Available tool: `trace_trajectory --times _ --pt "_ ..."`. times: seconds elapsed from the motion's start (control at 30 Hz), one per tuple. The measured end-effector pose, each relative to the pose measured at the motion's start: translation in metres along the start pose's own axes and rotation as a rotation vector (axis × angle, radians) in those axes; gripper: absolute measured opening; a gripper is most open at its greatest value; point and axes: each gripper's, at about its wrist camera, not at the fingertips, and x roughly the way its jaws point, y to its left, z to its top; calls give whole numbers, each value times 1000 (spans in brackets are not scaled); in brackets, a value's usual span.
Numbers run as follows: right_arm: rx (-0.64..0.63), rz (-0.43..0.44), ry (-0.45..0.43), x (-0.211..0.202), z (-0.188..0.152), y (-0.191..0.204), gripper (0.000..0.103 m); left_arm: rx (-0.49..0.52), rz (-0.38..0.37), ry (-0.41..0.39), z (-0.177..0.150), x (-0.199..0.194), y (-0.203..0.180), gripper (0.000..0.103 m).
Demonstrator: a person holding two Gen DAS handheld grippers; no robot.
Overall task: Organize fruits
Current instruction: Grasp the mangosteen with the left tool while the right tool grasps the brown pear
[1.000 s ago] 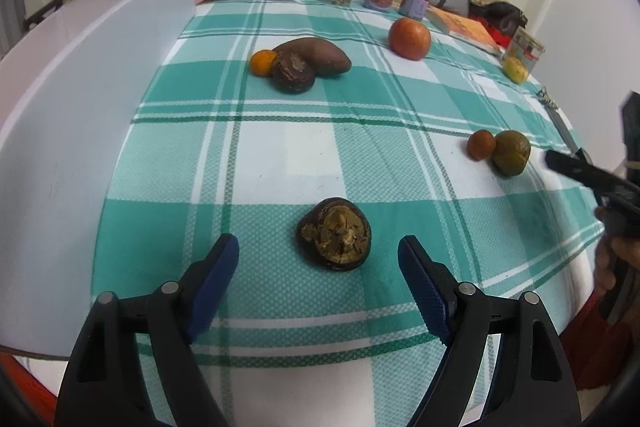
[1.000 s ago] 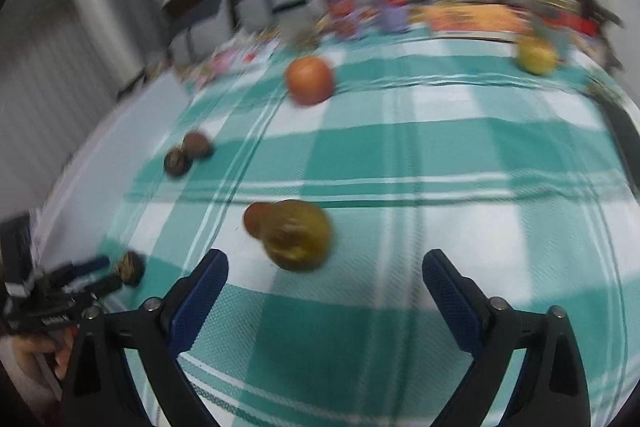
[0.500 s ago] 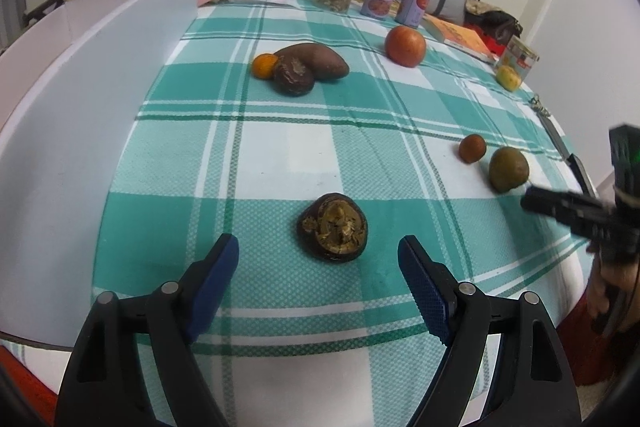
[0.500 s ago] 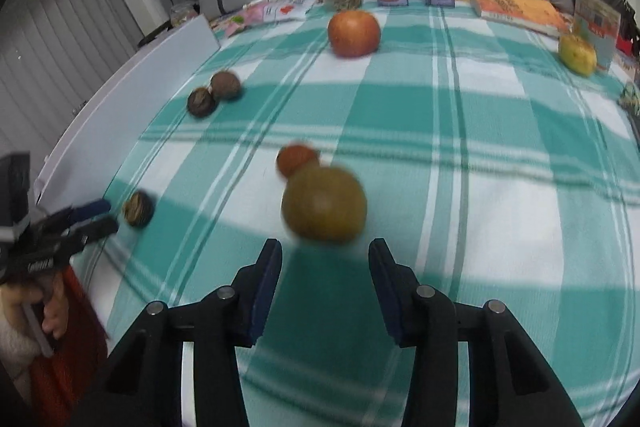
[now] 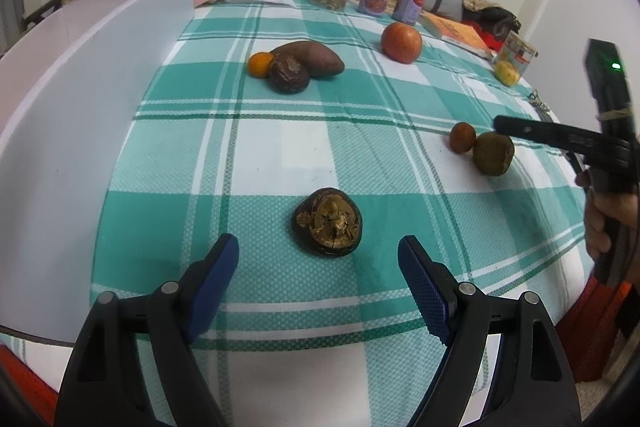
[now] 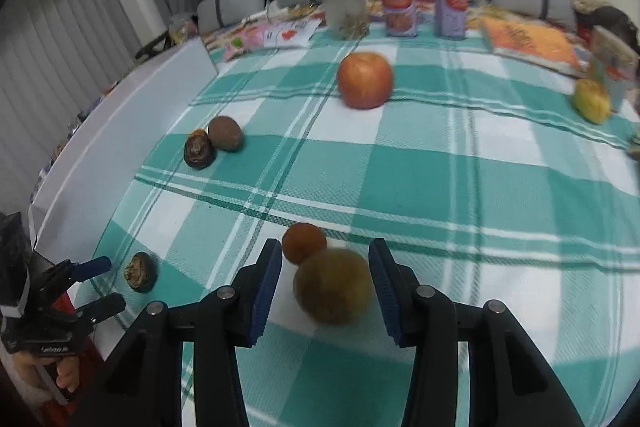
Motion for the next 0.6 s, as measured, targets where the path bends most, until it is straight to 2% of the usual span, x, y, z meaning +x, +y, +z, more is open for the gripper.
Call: trace_trajectory --times 0.07,0.37,0.6 --pt "-18 -12 5 1 -2 1 28 -1 -2 -4 0 -2 1 83" --pt "17 111 7 -38 -54 7 27 -5 -32 10 -1 4 -1 83" --pt "12 94 42 -37 -73 14 28 28 -41 17 -3 2 -6 83"
